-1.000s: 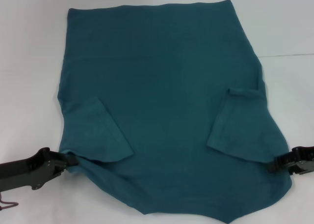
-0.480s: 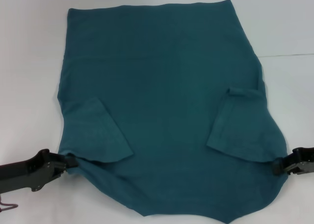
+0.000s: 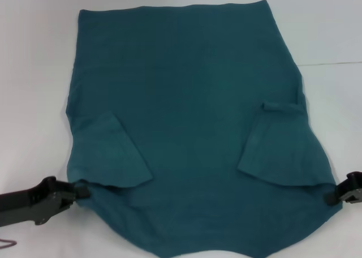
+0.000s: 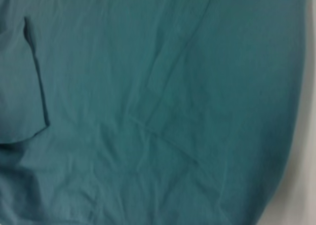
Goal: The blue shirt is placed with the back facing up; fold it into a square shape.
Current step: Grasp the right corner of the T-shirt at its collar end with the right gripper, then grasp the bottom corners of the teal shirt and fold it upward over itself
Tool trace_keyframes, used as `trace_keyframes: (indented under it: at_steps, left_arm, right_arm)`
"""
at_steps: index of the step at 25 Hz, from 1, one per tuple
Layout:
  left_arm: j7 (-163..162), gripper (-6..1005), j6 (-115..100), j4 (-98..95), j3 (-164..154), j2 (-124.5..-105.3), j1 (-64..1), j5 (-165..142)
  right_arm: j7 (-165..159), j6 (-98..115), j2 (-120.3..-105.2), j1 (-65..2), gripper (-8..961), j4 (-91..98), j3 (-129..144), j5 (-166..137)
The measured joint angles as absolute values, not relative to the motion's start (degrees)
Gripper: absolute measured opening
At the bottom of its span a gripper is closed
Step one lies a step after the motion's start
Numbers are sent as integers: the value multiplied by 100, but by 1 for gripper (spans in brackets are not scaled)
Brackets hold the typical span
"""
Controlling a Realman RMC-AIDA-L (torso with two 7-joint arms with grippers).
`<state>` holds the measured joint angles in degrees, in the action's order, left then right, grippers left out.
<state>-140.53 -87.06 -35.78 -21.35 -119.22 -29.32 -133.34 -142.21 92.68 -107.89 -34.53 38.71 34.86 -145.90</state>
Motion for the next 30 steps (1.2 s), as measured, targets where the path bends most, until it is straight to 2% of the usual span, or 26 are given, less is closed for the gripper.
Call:
trace_keyframes:
  at_steps: [5, 13, 30]
  left_arm:
    - [-13897, 21, -9172, -3706, -2147, -11841, -2782, -13370]
    - [-13788, 21, -9803, -3993, -2163, -11839, -2605, -13807]
    - [-13740, 20, -10711, -4429, -2141, -11891, -2265, -14350]
  right_arm:
    - [-14212, 9551, -10723, -3364, 51, 3988, 3372, -14590]
    - [-14204, 10037, -10715, -3173, 51, 4016, 3339, -14593]
    - [-13900, 10739, -10823, -2702, 50, 4098, 2961, -14553]
